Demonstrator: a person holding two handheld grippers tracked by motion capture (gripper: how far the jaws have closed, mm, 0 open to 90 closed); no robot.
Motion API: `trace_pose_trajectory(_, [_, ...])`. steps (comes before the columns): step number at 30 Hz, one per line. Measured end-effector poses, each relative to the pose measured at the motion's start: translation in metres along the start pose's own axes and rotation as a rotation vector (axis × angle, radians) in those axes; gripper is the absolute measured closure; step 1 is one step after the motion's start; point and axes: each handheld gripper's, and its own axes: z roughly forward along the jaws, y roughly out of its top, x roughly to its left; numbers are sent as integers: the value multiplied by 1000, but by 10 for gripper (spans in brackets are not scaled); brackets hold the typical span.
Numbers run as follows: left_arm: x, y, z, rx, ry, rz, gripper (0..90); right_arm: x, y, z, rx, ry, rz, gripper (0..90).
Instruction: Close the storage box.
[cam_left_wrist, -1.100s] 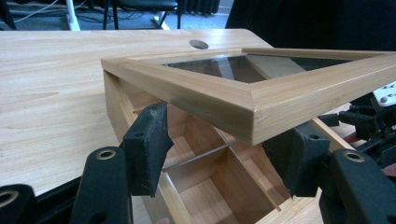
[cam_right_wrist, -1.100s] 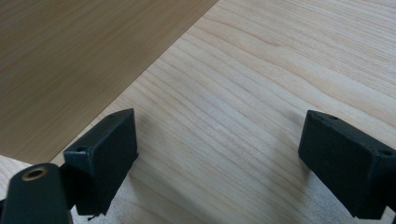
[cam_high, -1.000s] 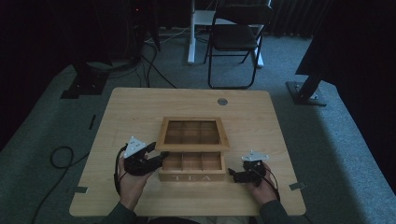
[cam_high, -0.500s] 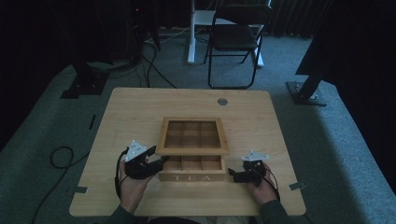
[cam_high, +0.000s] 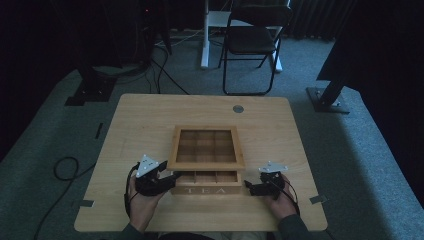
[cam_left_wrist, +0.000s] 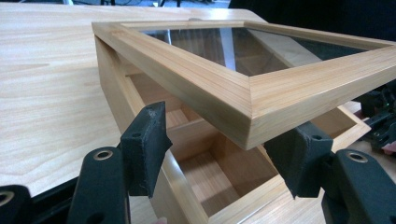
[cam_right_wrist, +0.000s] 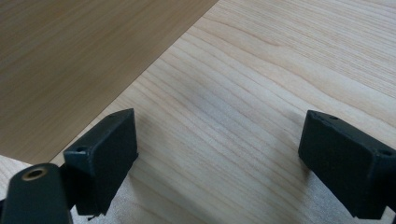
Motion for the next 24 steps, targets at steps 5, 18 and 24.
trace_pose_trajectory(5, [-2, -3, 1, 2, 1, -1, 399, 0, 0, 0, 0, 0, 0, 112])
trace_pose_trajectory(18, [-3, -15, 3, 18, 18, 6, 397, 0, 0, 0, 0, 0, 0, 112])
trace_pose_trajectory(24, [-4, -21, 4, 36, 23, 9, 386, 0, 0, 0, 0, 0, 0, 112])
